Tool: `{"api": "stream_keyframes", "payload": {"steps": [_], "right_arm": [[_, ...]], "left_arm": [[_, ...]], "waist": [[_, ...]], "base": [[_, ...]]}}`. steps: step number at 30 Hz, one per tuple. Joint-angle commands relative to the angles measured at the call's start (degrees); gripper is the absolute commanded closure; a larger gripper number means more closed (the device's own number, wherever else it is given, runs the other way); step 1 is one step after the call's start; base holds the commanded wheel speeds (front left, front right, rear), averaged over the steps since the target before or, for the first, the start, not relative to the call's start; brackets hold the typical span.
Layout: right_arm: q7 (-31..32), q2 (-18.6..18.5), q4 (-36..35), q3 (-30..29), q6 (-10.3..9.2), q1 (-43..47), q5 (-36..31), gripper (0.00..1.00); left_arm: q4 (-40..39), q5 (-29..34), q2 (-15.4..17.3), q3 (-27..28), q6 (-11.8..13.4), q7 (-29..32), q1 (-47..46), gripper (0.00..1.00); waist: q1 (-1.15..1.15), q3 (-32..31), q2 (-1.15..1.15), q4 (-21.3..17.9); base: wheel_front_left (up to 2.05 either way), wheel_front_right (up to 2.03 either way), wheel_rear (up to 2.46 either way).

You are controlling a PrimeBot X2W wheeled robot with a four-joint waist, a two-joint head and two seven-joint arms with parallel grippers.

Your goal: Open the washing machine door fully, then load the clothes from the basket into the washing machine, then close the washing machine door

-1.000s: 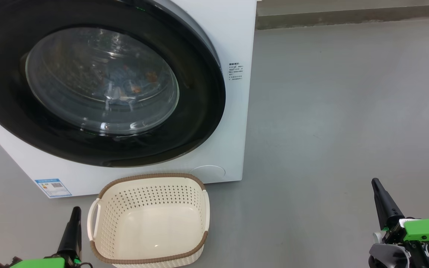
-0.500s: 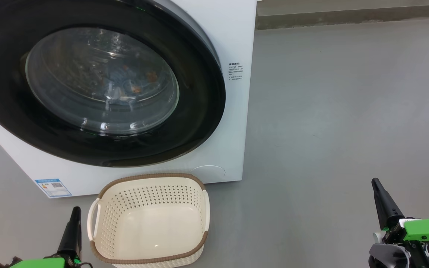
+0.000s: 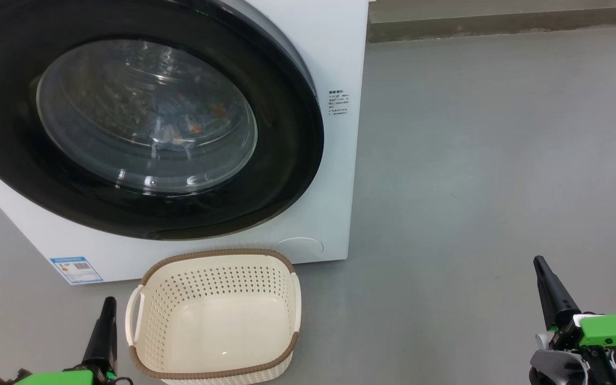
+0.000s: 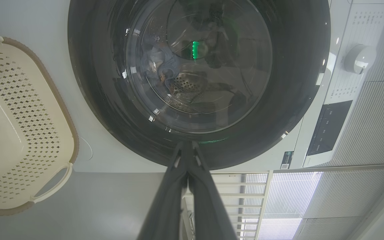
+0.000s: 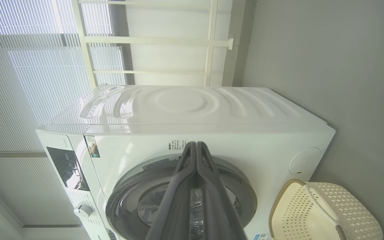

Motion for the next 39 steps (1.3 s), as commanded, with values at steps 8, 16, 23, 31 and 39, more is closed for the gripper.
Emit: {"api": "stream_keyframes", "payload": {"steps": [8,16,23,31,39], "right_arm": [[0.3,-0.5,-1.7,1.3,0.10,-2.6,0.3,1.00],[0.3,-0.5,-1.8,1.3,0.10,-2.6,0.4,1.00],[0.3,-0.5,-1.8,1.3,0.10,-2.6,0.4,1.00],[0.2,-0.5,-1.8,1.3,0.10,-2.6,0.4,1.00],[0.2,-0.5,-1.8,1.3,0.10,-2.6,0.4,1.00]], "left_arm": [[-1.8,-0.4,0.5,1.9,-0.1,0.4,-2.5,1.00],[-1.8,-0.4,0.5,1.9,-0.1,0.4,-2.5,1.00],[-1.8,-0.4,0.5,1.9,-0.1,0.4,-2.5,1.00],[-1.8,-0.4,0.5,1.9,-0.1,0.4,-2.5,1.00],[-1.8,-0.4,0.5,1.9,-0.1,0.4,-2.5,1.00]], "waist": [[0.00,0.0,0.00,0.0],[0.00,0.0,0.00,0.0],[0.00,0.0,0.00,0.0],[0.00,0.0,0.00,0.0],[0.00,0.0,0.00,0.0]], "base": [[0.00,0.00,0.00],[0.00,0.00,0.00],[0.00,0.00,0.00],[0.00,0.00,0.00],[0.00,0.00,0.00]]}}
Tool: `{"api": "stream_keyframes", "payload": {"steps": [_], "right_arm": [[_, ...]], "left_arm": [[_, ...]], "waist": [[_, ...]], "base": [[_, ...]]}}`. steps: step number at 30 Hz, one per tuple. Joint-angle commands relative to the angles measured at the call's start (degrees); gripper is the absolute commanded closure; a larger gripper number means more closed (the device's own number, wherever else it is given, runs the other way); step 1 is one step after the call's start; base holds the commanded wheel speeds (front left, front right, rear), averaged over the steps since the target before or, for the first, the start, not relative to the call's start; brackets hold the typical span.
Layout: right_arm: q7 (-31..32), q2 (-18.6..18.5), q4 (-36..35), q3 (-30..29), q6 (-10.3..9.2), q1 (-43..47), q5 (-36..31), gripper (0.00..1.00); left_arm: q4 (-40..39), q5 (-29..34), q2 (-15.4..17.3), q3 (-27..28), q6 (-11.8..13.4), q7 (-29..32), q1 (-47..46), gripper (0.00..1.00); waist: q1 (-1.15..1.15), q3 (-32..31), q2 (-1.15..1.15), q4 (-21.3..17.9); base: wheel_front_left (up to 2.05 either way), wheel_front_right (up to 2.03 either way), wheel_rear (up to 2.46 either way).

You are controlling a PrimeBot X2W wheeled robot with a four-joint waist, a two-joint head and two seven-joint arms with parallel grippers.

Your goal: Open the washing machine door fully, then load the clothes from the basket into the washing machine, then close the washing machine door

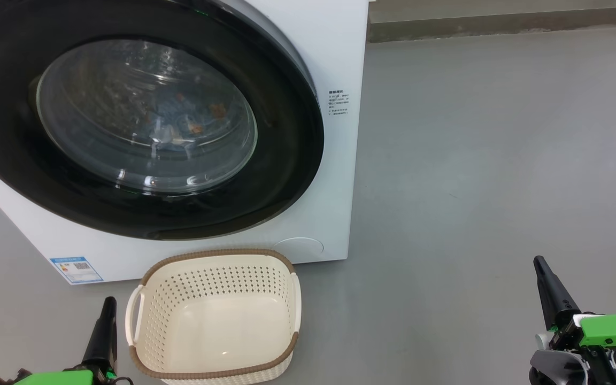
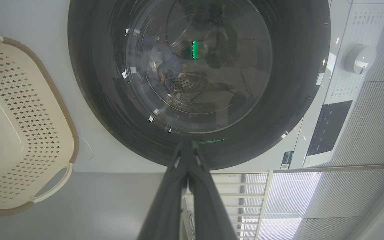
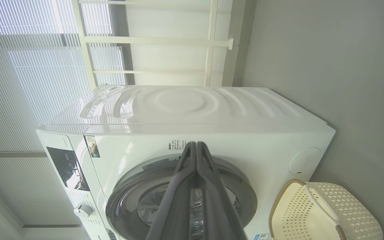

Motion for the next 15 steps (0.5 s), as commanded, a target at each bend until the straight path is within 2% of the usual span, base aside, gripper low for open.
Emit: {"api": "stream_keyframes", "payload": {"steps": [1,15], "right_arm": [[0.2,-0.5,-1.8,1.3,0.10,-2.6,0.4,1.00],[0.2,-0.6,-1.8,1.3,0.10,-2.6,0.4,1.00]], "left_arm": [[-1.8,-0.4,0.5,1.8,-0.1,0.4,-2.5,1.00],[-1.8,-0.4,0.5,1.8,-0.1,0.4,-2.5,1.00]], "waist": [[0.00,0.0,0.00,0.0],[0.00,0.0,0.00,0.0]], "base": [[0.00,0.00,0.00],[0.00,0.00,0.00]]}}
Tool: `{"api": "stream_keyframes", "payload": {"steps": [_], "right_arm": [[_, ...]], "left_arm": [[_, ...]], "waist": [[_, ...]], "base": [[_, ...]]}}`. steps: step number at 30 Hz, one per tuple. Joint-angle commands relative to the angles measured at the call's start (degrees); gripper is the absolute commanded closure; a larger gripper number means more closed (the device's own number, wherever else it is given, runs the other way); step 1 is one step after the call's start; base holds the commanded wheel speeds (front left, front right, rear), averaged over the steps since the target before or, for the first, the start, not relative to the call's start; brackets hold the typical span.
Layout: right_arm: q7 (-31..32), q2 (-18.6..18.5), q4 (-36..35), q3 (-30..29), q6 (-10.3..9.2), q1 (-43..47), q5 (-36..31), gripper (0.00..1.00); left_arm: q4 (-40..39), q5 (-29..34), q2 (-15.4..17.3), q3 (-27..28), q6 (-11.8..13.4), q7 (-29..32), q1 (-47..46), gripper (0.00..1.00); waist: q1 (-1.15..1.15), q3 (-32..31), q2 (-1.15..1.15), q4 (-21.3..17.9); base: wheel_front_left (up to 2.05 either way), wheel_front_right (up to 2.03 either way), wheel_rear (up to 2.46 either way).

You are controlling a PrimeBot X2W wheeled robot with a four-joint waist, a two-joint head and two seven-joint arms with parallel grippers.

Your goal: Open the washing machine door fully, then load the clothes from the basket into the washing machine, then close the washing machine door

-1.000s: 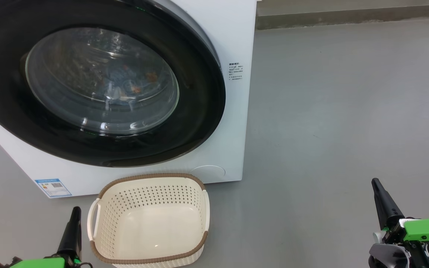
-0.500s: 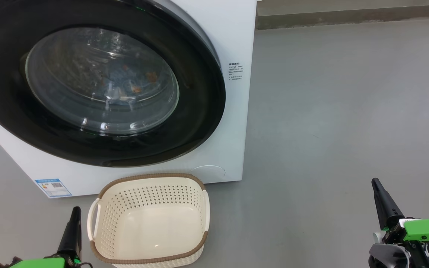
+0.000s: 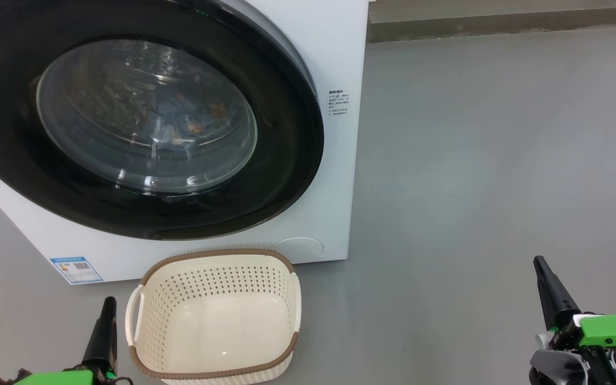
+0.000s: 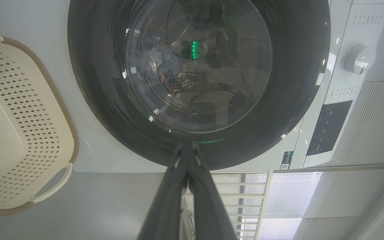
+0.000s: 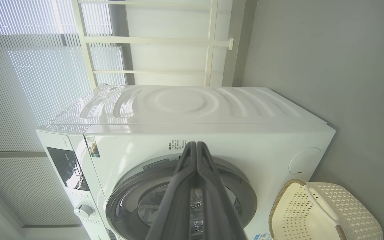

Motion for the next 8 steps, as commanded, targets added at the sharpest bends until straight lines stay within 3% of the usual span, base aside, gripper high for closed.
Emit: {"api": "stream_keyframes", "payload": {"steps": [1,8], "right_arm": [[0.2,-0.6,-1.8,1.3,0.10,-2.6,0.4,1.00],[0.2,-0.6,-1.8,1.4,0.10,-2.6,0.4,1.00]], "left_arm": [[-1.8,-0.4,0.5,1.8,-0.1,0.4,-2.5,1.00],[-1.8,-0.4,0.5,1.8,-0.1,0.4,-2.5,1.00]], "waist": [[0.00,0.0,0.00,0.0],[0.00,0.0,0.00,0.0]], "base": [[0.00,0.00,0.00],[0.00,0.00,0.00]]}}
